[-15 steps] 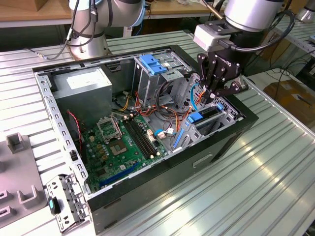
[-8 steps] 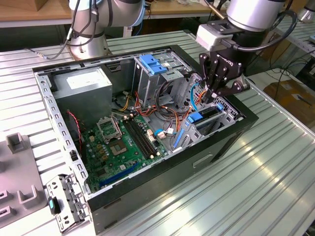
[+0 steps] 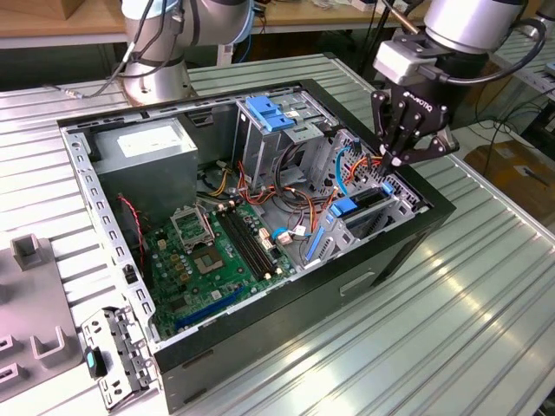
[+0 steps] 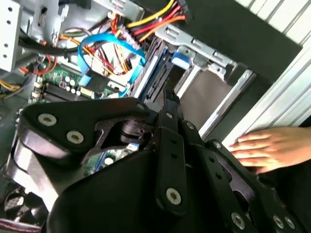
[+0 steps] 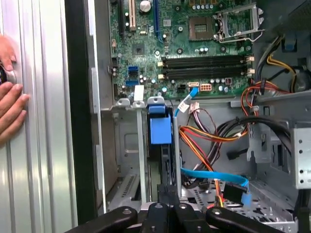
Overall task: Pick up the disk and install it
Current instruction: 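Insert the first disk wire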
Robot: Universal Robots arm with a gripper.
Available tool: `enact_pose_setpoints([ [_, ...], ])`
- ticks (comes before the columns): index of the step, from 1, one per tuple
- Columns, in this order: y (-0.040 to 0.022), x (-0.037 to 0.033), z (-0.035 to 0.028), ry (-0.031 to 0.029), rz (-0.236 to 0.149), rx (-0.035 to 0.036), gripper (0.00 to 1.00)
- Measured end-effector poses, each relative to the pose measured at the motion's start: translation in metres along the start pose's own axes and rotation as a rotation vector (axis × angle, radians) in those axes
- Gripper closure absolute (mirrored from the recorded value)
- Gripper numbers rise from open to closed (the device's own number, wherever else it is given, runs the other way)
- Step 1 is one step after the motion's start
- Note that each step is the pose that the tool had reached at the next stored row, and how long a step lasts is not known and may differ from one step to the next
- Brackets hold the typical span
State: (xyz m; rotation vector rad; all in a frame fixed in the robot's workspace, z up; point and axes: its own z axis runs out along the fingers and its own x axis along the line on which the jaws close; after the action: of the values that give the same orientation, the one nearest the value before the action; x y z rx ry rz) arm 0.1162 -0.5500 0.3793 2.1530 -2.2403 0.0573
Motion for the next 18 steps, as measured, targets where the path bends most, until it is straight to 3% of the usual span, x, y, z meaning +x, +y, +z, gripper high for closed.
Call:
enact_pose_setpoints([
  [4,-0.0001,0.0001,-0.0009,0.0,-0.08,0.0039,0.89],
  [6,-0.0002,0.0001,-0.0112,-0.0003,-0.107,0.0049,0.89],
  [7,-0.0015,-0.0006,-0.0116,-0.0007,-0.108,0.0043,0.89],
  [13,-0.0269,-0.0063,-0.0119,-0.0004,-0.108,-0.0041,0.89],
  [17,-0.0504,-0.0118,-0.0119,-0.0005,-0.109,-0.0089,0.89],
  [18,-0.0521,-0.0122,-0.0119,-0.0004,-0.113,-0.0089,0.89],
])
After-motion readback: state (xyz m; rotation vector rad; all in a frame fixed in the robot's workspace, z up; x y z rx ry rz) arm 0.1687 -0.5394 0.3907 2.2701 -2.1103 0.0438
